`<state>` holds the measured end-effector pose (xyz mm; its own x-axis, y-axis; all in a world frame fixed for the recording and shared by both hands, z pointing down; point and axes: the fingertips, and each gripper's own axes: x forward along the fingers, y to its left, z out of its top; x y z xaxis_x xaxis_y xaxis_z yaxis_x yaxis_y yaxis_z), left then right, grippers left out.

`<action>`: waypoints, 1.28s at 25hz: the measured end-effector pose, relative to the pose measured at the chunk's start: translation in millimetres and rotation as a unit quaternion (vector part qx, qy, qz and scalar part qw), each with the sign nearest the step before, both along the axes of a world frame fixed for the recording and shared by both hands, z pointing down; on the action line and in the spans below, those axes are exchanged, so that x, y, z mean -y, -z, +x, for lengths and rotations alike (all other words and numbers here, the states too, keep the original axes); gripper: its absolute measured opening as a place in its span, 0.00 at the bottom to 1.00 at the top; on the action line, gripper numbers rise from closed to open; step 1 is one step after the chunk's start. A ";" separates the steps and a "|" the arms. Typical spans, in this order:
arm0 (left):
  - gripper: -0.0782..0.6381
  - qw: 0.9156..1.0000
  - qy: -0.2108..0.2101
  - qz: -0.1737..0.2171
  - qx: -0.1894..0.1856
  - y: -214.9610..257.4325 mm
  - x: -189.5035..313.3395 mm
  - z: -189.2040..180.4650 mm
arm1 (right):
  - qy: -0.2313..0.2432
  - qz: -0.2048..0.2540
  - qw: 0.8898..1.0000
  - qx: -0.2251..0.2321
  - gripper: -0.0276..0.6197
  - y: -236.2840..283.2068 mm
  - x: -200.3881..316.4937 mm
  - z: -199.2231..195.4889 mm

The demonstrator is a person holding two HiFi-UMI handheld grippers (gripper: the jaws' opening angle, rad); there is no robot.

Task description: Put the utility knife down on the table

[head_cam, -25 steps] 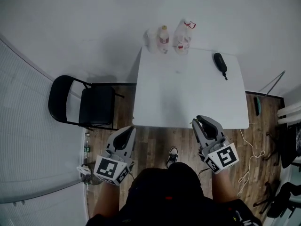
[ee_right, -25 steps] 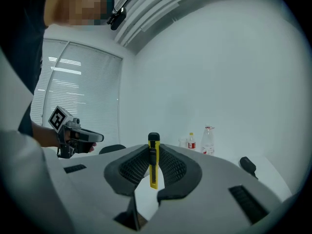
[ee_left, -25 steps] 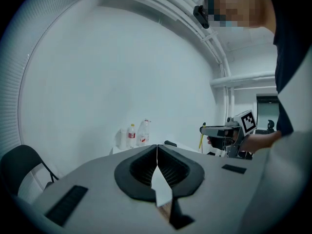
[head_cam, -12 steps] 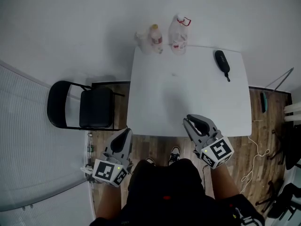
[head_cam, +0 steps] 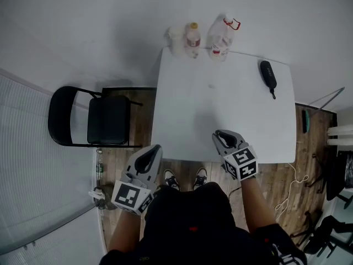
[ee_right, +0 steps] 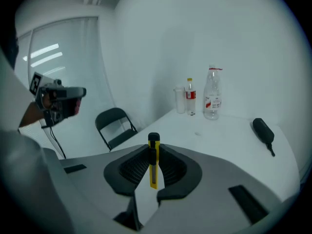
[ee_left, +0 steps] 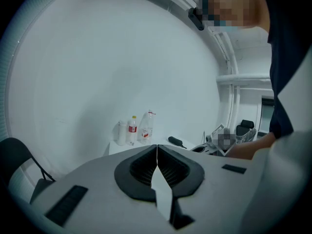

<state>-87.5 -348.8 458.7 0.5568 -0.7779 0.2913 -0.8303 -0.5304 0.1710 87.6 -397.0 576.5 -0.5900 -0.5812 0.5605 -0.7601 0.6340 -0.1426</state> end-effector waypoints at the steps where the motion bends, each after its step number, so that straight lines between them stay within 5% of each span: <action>1: 0.14 1.000 0.002 -0.003 -0.001 -1.9 0.4 -4.2 | 0.011 -0.010 1.000 -0.024 0.15 -12.2 2.0 -3.8; 8: 0.14 1.000 0.013 -0.022 -0.011 -13.9 -7.0 -27.1 | 0.069 -0.104 0.983 -0.133 0.15 -92.1 3.3 -19.5; 32: 0.14 0.996 0.069 -0.047 -0.021 -25.2 -15.6 -62.7 | 0.097 -0.166 0.962 -0.195 0.15 -169.5 3.9 -41.8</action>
